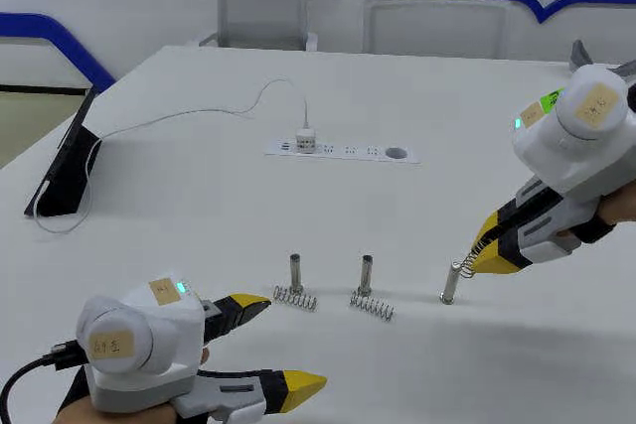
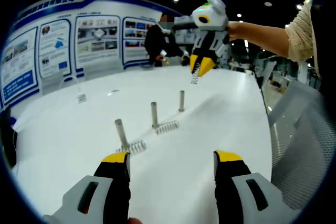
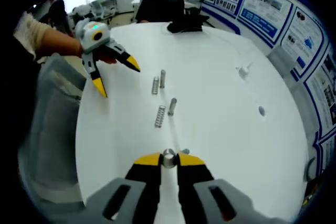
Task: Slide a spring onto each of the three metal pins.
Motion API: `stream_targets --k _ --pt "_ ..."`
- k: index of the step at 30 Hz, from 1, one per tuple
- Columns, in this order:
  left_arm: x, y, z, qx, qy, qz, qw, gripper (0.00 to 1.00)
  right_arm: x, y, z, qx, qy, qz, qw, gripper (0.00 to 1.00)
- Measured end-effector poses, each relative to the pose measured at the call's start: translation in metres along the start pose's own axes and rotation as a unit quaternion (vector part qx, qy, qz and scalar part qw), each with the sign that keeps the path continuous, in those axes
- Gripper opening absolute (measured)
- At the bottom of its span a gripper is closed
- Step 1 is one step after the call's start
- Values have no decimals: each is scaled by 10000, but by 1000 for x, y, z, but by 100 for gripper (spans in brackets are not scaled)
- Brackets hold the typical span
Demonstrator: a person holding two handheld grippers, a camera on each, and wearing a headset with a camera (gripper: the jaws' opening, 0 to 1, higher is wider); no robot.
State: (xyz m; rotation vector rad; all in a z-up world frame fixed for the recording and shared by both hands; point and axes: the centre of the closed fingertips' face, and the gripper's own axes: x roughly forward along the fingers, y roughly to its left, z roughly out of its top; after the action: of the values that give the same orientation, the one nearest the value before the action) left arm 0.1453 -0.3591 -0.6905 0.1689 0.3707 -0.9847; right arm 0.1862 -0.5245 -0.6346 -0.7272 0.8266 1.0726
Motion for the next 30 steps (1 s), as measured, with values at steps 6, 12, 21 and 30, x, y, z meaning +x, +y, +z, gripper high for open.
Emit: stream_targets --k 6,12,21,30 --pt "0 0 -1 -10 3 1 10000 66 4 -12 -1 -10 143 -52 9999 12" --pt "0 0 -2 -21 -5 5 10000 66 12 -19 -1 8 272 -29 9996 12" --pt "-1 2 -2 -43 -23 26 10000 65 23 -24 -8 38 480 23 9988 12" --pt "-1 3 -4 -78 -24 42 10000 65 27 -24 -8 60 532 67 9985 12"
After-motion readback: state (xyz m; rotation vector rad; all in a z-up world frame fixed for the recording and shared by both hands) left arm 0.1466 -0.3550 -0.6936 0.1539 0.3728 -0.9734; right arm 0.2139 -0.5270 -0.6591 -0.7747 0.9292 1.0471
